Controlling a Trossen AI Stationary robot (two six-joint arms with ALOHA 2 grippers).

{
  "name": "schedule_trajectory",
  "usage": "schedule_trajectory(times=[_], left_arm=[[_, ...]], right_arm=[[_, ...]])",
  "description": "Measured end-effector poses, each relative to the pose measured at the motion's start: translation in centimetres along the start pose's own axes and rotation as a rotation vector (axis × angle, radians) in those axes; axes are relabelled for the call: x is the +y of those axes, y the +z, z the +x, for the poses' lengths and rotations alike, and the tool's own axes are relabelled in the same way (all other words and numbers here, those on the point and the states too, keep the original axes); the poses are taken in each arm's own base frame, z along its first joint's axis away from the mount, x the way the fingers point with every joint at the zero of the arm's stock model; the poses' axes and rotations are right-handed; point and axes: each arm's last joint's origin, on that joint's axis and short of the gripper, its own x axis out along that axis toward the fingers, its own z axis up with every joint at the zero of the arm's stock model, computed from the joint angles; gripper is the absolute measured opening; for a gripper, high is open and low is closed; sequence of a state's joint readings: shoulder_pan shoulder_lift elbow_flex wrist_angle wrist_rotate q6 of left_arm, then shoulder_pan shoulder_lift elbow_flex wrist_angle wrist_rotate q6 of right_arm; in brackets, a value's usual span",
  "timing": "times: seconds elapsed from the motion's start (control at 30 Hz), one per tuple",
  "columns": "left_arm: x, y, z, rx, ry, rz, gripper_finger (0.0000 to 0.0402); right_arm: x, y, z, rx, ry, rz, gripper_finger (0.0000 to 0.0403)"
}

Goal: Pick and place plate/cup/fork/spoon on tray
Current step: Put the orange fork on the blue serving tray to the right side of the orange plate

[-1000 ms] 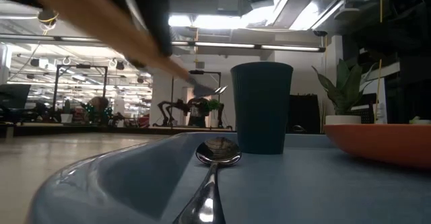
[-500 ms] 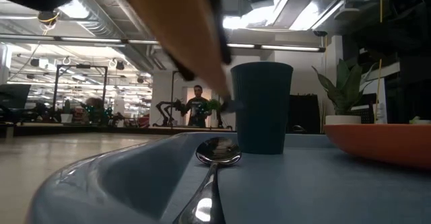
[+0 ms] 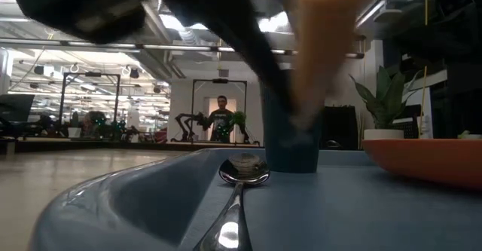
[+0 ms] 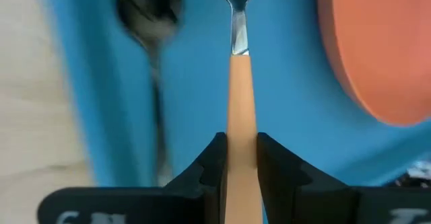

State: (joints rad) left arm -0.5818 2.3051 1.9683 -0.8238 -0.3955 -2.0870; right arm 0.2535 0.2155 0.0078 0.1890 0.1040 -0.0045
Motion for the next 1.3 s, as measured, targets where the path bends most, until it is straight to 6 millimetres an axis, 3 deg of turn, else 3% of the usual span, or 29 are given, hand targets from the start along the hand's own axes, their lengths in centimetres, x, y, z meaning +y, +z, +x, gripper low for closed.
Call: schedule_trajectory(times=[0.53, 0.7, 1.03, 1.3], left_arm=[[-0.1, 0.1, 1.0, 0.009, -0.001, -0.072, 0.0055], [0.5, -0.4, 3.0, 0.005, 0.011, -0.068, 0.0055], [0.6, -0.6, 3.6, 0.006, 0.001, -0.072, 0.0056], [0.6, -0.6, 3.6, 0.006, 0.005, -0.071, 0.009]], right_arm=[[0.0, 0.0, 0.0, 0.0, 0.0, -0.001, 0.009], [0.0, 0.0, 0.0, 0.0, 0.0, -0.001, 0.009], [0.0, 0.0, 0.0, 0.0, 0.0, -0.001, 0.009], [0.0, 0.0, 0.0, 0.0, 0.0, 0.0, 0.009]])
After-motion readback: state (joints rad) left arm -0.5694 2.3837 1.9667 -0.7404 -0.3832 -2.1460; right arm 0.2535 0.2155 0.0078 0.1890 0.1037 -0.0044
